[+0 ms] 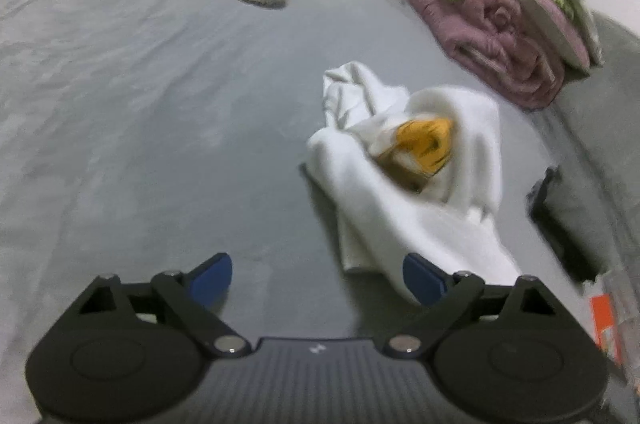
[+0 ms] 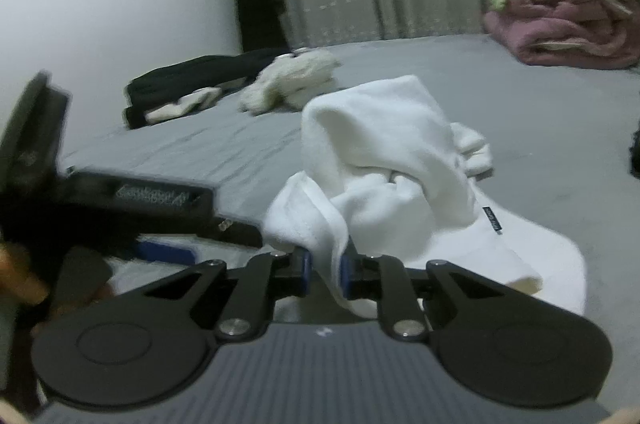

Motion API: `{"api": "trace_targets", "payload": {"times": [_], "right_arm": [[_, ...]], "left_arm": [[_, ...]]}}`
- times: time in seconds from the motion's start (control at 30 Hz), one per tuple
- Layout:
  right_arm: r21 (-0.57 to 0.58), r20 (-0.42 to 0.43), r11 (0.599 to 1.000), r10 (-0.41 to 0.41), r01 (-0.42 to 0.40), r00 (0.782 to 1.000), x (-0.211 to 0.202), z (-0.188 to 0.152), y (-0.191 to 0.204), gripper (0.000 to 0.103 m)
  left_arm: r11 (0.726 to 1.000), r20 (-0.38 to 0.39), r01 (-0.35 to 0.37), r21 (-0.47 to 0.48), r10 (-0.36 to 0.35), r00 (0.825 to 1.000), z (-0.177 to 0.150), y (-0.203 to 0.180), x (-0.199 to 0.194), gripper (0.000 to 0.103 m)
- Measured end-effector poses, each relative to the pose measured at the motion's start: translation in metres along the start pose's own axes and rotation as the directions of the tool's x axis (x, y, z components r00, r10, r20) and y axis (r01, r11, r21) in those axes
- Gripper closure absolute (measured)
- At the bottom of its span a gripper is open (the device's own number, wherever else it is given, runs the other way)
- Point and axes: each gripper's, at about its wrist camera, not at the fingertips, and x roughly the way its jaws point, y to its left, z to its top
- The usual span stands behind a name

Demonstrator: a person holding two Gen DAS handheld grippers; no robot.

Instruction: Fold clothes

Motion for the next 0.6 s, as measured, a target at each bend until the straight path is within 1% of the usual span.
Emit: {"api": "trace_targets", "payload": {"times": [0.07, 0.13, 0.2, 0.23, 0.3, 0.37, 0.43, 0.47, 0.53, 0.57, 0.6], "right_arm": [[-0.01, -0.012, 0.999, 0.042, -0.042, 0.999, -0.004, -0.002, 0.005, 0.086], [0.005, -0.03, 0.995, 0.095, -0.095, 0.995, -0.008, -0.005, 0.009, 0.087], [0.017, -0.047, 0.99, 0.139, -0.139, 0.989, -0.013, -0.007, 0.012, 0.088], [0.021, -0.054, 0.987, 0.158, -0.157, 0.986, -0.016, -0.008, 0.013, 0.088], [0.033, -0.064, 0.981, 0.194, -0.193, 0.979, -0.021, -0.009, 0.015, 0.089], [0.052, -0.071, 0.972, 0.231, -0.228, 0.97, -0.027, -0.009, 0.015, 0.091], [0.075, -0.08, 0.962, 0.268, -0.262, 0.96, -0.032, -0.009, 0.014, 0.093], [0.088, -0.086, 0.957, 0.285, -0.278, 0.955, -0.034, -0.009, 0.015, 0.093], [0.102, -0.104, 0.949, 0.308, -0.298, 0.946, -0.036, -0.01, 0.016, 0.093], [0.108, -0.114, 0.946, 0.318, -0.306, 0.941, -0.037, -0.01, 0.016, 0.093], [0.099, -0.121, 0.948, 0.313, -0.302, 0.942, -0.037, -0.011, 0.017, 0.093]], "left_arm": [[1.0, 0.005, 0.001, -0.008, -0.001, 1.0, 0.0, -0.002, 0.002, 0.011], [1.0, 0.003, -0.005, -0.011, 0.005, 1.0, -0.001, -0.003, 0.004, 0.012], [1.0, 0.002, -0.014, -0.013, 0.014, 1.0, -0.002, -0.003, 0.006, 0.019], [1.0, 0.001, -0.021, -0.014, 0.021, 1.0, -0.002, -0.003, 0.007, 0.02], [0.999, -0.003, -0.038, -0.017, 0.038, 0.999, -0.002, -0.001, 0.01, 0.029], [0.999, -0.013, -0.044, -0.023, 0.043, 0.999, -0.003, 0.0, 0.011, 0.031], [0.999, -0.019, -0.037, -0.029, 0.036, 0.999, -0.004, 0.002, 0.011, 0.038], [0.999, -0.021, -0.032, -0.031, 0.031, 0.999, -0.005, 0.002, 0.011, 0.045], [0.999, -0.022, -0.025, -0.029, 0.024, 0.999, -0.006, 0.002, 0.011, 0.05], [0.999, -0.023, -0.021, -0.024, 0.02, 1.0, -0.007, 0.001, 0.011, 0.059], [1.0, -0.027, -0.018, -0.018, 0.018, 0.999, -0.007, -0.001, 0.013, 0.067]]}}
